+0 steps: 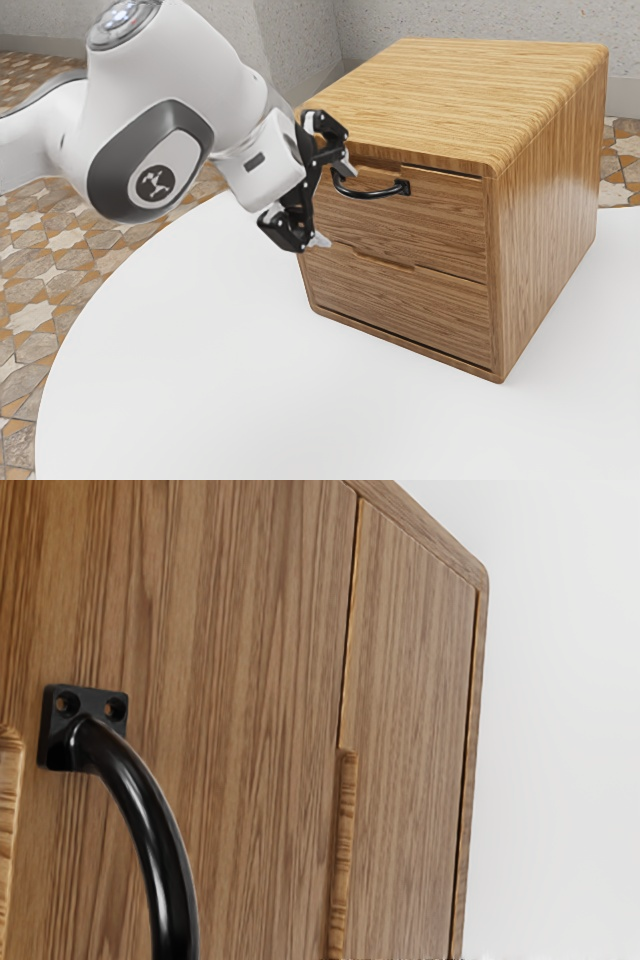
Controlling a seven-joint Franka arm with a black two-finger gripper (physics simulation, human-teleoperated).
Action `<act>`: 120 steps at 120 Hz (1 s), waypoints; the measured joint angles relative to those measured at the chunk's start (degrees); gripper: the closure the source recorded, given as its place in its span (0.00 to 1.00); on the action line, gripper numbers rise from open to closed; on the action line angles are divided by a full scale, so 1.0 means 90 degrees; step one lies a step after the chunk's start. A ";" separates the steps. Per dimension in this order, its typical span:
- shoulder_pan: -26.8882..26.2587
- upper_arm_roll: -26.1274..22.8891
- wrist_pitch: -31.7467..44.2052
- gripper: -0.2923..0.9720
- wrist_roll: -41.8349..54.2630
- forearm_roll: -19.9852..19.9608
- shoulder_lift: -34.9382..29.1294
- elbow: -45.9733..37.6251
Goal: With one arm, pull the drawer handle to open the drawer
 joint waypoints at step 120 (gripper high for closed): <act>0.0156 0.0011 0.0011 0.23 0.0056 -0.0209 0.0605 0.0363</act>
